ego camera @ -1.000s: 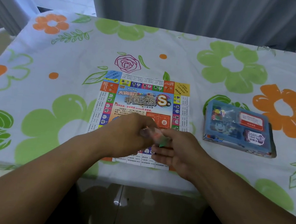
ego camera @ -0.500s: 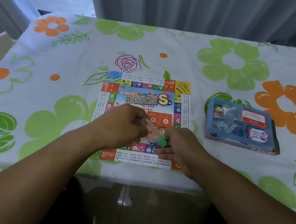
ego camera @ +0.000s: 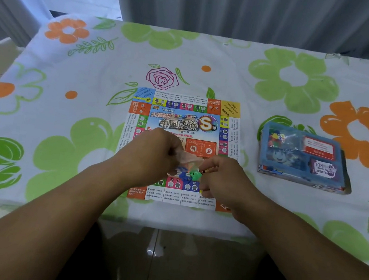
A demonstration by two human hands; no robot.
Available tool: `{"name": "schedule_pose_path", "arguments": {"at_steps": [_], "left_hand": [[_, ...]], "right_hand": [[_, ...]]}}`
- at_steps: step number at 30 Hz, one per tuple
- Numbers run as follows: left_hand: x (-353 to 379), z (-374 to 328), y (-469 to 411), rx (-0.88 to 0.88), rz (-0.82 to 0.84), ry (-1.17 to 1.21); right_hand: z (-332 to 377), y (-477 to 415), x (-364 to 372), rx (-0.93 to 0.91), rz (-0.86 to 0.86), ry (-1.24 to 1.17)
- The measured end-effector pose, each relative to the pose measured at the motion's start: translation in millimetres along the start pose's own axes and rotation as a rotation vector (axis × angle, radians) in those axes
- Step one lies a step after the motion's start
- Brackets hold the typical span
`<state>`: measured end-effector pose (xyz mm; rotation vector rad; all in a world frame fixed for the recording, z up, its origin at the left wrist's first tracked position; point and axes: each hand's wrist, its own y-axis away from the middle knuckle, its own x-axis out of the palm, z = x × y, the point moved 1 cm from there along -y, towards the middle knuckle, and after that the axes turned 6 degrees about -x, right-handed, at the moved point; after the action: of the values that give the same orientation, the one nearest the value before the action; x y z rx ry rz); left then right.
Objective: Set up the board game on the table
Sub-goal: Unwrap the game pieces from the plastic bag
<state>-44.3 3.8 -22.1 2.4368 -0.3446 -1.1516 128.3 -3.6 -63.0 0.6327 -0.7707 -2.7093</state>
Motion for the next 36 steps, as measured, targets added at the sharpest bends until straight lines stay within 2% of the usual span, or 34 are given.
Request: {"name": "schedule_pose_path", "arguments": {"at_steps": [5,16,28,36], "left_hand": [[1.0,0.7,-1.3,0.021,-0.043,-0.054],[5.3,3.3,-3.0,0.015,0.002,-0.067],[-0.4,-2.8,-0.9,-0.001,-0.146,0.035],[-1.3,-4.1,1.2,0.0,-0.185,0.049]], "right_hand": [[1.6,1.5,-1.0,-0.009,0.008,-0.017],[4.9,1.2,-2.1,-0.047,-0.02,-0.058],[6.7,1.8,-1.5,-0.075,-0.036,-0.034],[7.4,1.6,-2.6,-0.048,-0.05,-0.053]]}}
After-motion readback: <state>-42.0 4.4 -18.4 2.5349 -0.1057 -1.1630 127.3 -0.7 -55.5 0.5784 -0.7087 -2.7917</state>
